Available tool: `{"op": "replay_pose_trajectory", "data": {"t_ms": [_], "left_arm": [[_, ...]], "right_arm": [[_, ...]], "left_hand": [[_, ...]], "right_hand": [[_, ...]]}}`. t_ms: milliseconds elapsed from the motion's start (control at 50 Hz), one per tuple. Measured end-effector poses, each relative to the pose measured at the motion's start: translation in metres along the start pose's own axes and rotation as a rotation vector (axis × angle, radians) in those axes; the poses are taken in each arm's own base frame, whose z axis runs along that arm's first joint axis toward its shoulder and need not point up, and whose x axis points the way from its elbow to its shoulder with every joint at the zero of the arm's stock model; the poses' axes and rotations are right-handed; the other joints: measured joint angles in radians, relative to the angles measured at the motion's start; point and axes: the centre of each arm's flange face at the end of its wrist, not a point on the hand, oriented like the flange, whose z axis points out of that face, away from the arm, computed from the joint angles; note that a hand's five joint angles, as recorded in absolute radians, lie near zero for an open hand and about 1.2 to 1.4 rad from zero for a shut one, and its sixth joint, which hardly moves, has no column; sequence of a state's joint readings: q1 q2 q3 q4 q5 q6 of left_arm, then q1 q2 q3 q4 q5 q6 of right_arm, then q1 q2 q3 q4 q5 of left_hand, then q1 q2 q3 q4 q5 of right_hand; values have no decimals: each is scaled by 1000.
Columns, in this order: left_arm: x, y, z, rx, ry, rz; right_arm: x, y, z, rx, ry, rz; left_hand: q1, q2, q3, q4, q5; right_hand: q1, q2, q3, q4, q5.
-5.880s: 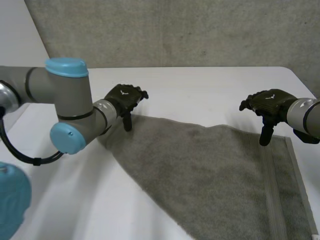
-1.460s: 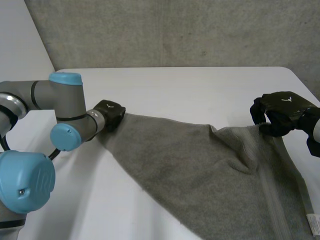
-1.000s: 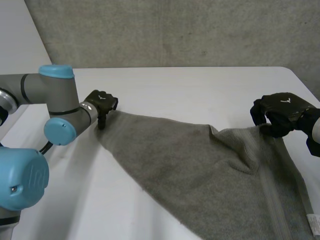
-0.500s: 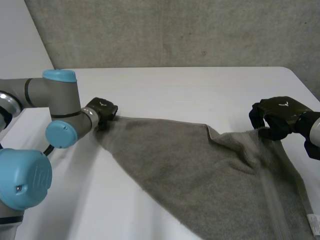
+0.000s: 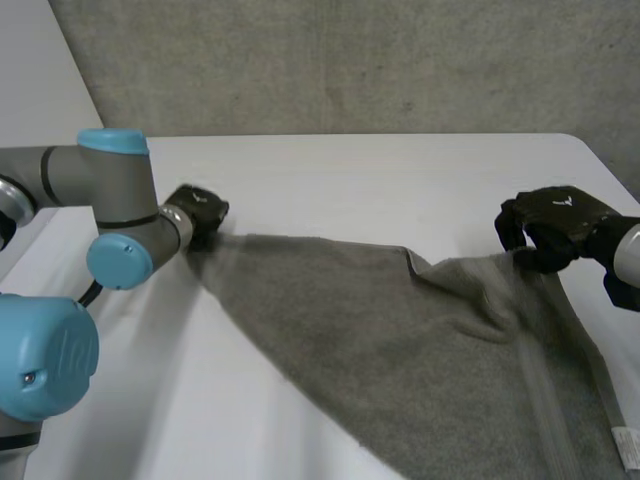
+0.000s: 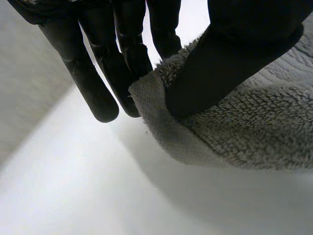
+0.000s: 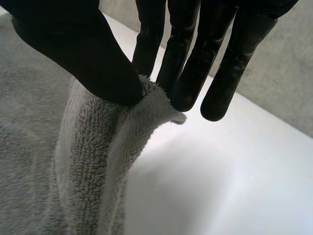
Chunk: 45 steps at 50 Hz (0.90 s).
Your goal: Fold the towel.
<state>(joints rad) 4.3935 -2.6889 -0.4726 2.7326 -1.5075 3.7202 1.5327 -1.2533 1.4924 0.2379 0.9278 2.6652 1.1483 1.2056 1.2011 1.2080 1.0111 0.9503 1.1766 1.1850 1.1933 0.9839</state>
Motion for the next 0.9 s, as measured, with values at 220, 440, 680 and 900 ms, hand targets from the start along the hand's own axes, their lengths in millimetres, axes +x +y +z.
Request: {"op": "replay_pose_trajectory", "data": {"t_ms": [220, 440, 680, 900], "left_arm": [[-64, -104, -15, 466, -310, -4], [-133, -201, -101, 923, -472, -319], [-83, -106, -58, 564, -298, -414], [-6, 14, -56, 161, -90, -426]], "right_arm": [[35, -76, 42, 290, 274, -257], [46, -193, 9, 906, 562, -333], [24, -115, 39, 667, 351, -212], [-4, 11, 65, 158, 183, -162]], "left_hand": [[7, 7, 9, 8, 5], [8, 7, 10, 9, 9], [8, 7, 10, 9, 9], [8, 7, 11, 9, 9]], "right_hand": [[0, 9, 3, 0, 1], [0, 9, 3, 0, 0], [0, 9, 4, 0, 0], [0, 9, 3, 0, 1]]}}
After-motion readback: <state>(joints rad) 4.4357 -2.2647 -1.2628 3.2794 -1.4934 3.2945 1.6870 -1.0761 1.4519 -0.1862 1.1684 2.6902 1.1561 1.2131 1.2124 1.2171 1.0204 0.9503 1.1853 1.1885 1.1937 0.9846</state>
